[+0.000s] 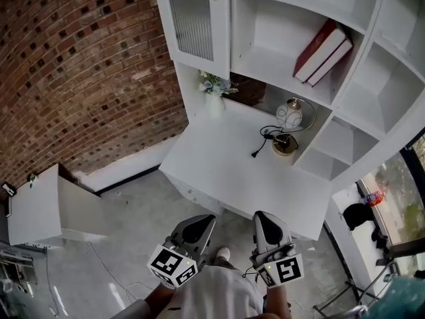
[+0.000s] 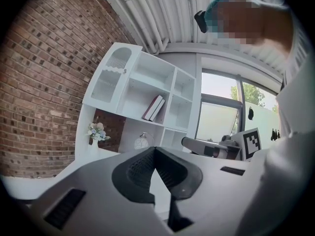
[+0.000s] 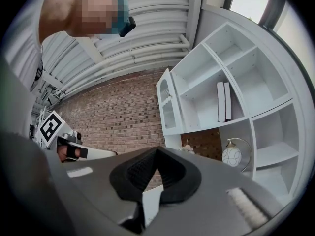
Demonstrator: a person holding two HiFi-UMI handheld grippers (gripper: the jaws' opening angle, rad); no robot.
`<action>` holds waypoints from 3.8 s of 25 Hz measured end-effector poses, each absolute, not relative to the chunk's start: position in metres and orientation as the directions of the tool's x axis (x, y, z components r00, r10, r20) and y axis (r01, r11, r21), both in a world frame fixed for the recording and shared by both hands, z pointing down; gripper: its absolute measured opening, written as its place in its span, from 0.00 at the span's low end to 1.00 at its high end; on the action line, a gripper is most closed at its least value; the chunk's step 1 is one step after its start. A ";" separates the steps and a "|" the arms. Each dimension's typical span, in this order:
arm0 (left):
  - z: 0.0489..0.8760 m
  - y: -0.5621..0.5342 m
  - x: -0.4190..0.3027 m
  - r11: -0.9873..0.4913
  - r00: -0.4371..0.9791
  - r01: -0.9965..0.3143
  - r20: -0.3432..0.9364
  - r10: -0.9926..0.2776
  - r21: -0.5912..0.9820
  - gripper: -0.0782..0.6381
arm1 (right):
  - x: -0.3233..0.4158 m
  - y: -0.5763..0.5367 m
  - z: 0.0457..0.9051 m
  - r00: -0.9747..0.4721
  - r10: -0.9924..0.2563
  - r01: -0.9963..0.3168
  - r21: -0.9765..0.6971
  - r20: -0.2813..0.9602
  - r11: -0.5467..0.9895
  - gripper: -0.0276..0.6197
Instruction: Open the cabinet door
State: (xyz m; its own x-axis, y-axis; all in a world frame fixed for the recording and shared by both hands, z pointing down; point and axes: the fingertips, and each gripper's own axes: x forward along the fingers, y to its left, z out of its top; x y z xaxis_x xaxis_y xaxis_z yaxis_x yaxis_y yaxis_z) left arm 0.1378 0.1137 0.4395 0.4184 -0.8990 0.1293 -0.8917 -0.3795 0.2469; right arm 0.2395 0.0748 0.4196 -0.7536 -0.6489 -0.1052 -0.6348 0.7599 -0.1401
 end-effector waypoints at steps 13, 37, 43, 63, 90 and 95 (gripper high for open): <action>0.440 0.094 0.126 -0.342 0.383 -0.903 0.126 -0.915 0.259 0.12 | 0.225 0.055 0.412 -0.776 -0.619 -0.604 -0.141 -0.119 0.784 0.06; 0.423 -0.048 0.048 -0.458 0.494 -0.845 0.077 -0.866 0.275 0.12 | 0.136 -0.069 0.392 -0.726 -0.677 -0.668 -0.108 -0.122 0.736 0.06; 0.413 -0.085 0.018 -0.509 0.541 -0.820 0.067 -0.838 0.262 0.12 | 0.105 -0.101 0.381 -0.699 -0.705 -0.700 -0.090 -0.121 0.709 0.06; 0.405 -0.183 -0.076 -0.625 0.644 -0.747 0.012 -0.765 0.227 0.12 | 0.012 -0.183 0.368 -0.607 -0.780 -0.789 0.000 -0.153 0.614 0.06; 0.396 -0.198 -0.054 -0.706 0.722 -0.678 0.004 -0.692 0.204 0.12 | 0.029 -0.197 0.369 -0.513 -0.843 -0.854 -0.004 -0.161 0.520 0.06; 0.394 -0.207 -0.049 -0.704 0.718 -0.685 0.013 -0.696 0.190 0.12 | 0.035 -0.208 0.367 -0.515 -0.840 -0.852 -0.008 -0.169 0.524 0.06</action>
